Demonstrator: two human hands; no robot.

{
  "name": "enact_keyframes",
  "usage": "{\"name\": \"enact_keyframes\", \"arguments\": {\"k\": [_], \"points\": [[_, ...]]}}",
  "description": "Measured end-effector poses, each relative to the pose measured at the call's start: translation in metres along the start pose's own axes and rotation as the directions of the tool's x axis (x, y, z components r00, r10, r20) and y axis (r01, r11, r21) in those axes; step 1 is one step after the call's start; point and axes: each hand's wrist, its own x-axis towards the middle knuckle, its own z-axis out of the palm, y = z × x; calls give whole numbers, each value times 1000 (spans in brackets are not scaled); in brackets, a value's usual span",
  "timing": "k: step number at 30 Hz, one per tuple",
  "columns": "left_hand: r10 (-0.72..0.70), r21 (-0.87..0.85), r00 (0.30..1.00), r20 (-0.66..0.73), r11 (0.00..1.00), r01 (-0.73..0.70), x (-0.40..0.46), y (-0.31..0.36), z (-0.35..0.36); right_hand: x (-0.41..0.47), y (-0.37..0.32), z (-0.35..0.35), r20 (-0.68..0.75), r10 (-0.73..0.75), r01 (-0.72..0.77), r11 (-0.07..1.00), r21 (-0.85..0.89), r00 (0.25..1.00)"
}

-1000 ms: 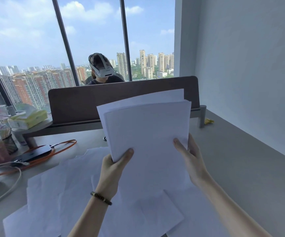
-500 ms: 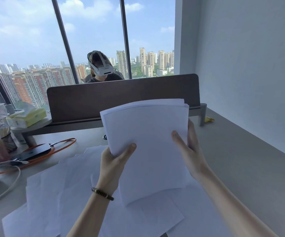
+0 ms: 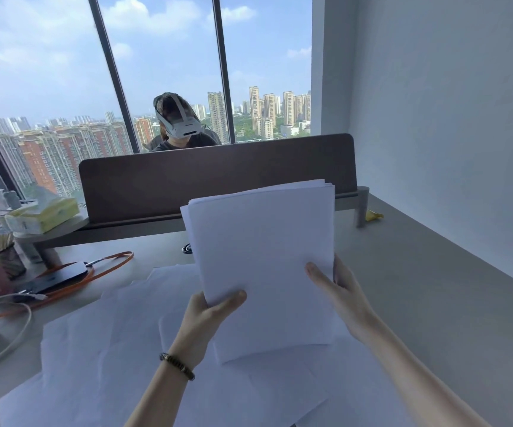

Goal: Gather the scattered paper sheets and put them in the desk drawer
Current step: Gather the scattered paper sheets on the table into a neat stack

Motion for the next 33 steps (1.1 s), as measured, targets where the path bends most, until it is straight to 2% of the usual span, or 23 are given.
{"name": "enact_keyframes", "arguments": {"k": [6, 8, 11, 14, 16, 20, 25, 29, 31, 33], "points": [[20, 86, 989, -148, 996, -7, 6, 4, 13, 6, 14, 8, -95, -15, 9, 998, -59, 995], [11, 33, 985, -174, 999, -5, 3, 2, 16, 4, 17, 10, -99, -20, 13, 997, -74, 995], [-81, -104, 976, -202, 993, 61, -1, -7, 16, 0, 22, 14, -136, -8, -6, 995, -103, 991], [-157, -171, 977, -147, 976, 132, 2, -7, 13, 5, 18, 17, -169, 0, -22, 991, -131, 986], [-145, -132, 984, -105, 983, 131, 2, -6, 8, 10, 17, 19, -173, 4, -32, 987, -158, 985], [-48, 74, 995, -87, 996, 54, 2, -4, 2, 13, 18, 21, -160, 12, -39, 985, -167, 987], [-40, 214, 988, -148, 974, 72, 1, -5, -7, 13, 29, 23, -96, 132, -146, 977, -156, 987], [-101, 183, 982, -158, 975, 129, -8, -8, -24, 10, 38, 23, 28, 307, -289, 919, -266, 951], [-142, 133, 978, -155, 978, 163, -15, -9, -30, 6, 35, 23, -7, 345, -328, 887, -324, 939], [-185, 81, 968, -172, 976, 201, -20, -10, -36, 2, 32, 23, -70, 387, -389, 871, -299, 920]]}}
